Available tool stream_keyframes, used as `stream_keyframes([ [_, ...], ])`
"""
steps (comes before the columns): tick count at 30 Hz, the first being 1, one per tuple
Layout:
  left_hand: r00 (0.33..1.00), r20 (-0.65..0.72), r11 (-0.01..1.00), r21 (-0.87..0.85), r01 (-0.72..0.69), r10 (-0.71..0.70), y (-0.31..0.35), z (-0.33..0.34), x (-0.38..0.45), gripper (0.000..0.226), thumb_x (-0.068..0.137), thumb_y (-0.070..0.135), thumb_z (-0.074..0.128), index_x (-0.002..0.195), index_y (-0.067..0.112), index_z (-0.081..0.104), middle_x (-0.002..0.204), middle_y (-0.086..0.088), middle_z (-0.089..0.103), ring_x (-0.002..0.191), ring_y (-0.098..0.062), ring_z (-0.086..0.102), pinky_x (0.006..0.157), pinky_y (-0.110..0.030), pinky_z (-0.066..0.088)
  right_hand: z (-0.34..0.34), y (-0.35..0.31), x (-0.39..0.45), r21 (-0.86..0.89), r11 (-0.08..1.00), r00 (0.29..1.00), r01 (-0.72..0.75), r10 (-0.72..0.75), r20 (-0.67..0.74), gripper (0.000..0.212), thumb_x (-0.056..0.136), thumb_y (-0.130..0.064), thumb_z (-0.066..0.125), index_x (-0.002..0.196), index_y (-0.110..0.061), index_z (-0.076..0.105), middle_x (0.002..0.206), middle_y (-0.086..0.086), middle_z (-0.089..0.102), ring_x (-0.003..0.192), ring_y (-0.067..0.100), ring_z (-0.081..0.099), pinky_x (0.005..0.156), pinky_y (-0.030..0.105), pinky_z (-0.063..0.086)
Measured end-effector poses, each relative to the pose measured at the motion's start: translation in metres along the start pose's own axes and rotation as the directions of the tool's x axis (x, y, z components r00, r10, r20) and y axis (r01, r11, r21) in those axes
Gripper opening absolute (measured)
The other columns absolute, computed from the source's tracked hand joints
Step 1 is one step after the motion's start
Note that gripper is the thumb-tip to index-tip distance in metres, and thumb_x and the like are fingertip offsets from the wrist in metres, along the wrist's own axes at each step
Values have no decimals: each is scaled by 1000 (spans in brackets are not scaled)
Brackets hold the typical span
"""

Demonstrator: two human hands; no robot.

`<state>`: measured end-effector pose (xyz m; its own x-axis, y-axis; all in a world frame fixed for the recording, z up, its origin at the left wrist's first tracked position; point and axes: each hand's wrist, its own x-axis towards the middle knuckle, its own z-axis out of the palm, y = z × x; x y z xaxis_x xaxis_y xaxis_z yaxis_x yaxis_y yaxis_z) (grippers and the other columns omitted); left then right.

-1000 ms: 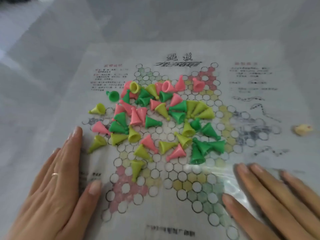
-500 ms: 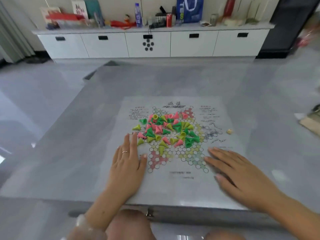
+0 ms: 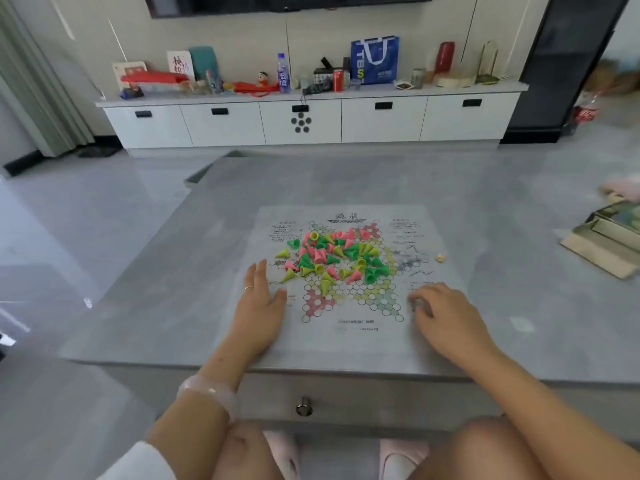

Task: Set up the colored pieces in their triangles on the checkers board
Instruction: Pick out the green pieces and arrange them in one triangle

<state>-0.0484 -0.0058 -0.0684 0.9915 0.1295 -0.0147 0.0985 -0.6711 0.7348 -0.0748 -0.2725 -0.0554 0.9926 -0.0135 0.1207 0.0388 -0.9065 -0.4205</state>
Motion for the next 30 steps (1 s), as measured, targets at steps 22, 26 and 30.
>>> stream_keyframes([
  [22,972,-220,922,-388,-5,-87,55,-1,51,28,89,14,42,95,35,59,92,15,58,65,5,51,50,-6,40,2,-30,85,96,994,965,52,-75,252,43,83,-36,58,123,-29,42,114,-4,36,90,12,47,70,24,37],
  [26,974,-192,914,-405,31,-118,56,0,45,30,89,15,42,88,38,61,87,16,59,73,0,53,56,-15,39,15,-34,85,-34,995,963,97,-85,254,59,79,-41,61,130,-32,32,122,-2,35,108,16,38,79,29,40],
  [30,984,-173,933,-359,-13,-52,61,4,39,26,90,14,43,95,31,61,94,21,57,69,18,50,52,0,38,21,-36,94,-11,997,979,80,-77,188,61,79,-42,62,129,-30,29,119,0,38,92,15,43,71,29,42],
])
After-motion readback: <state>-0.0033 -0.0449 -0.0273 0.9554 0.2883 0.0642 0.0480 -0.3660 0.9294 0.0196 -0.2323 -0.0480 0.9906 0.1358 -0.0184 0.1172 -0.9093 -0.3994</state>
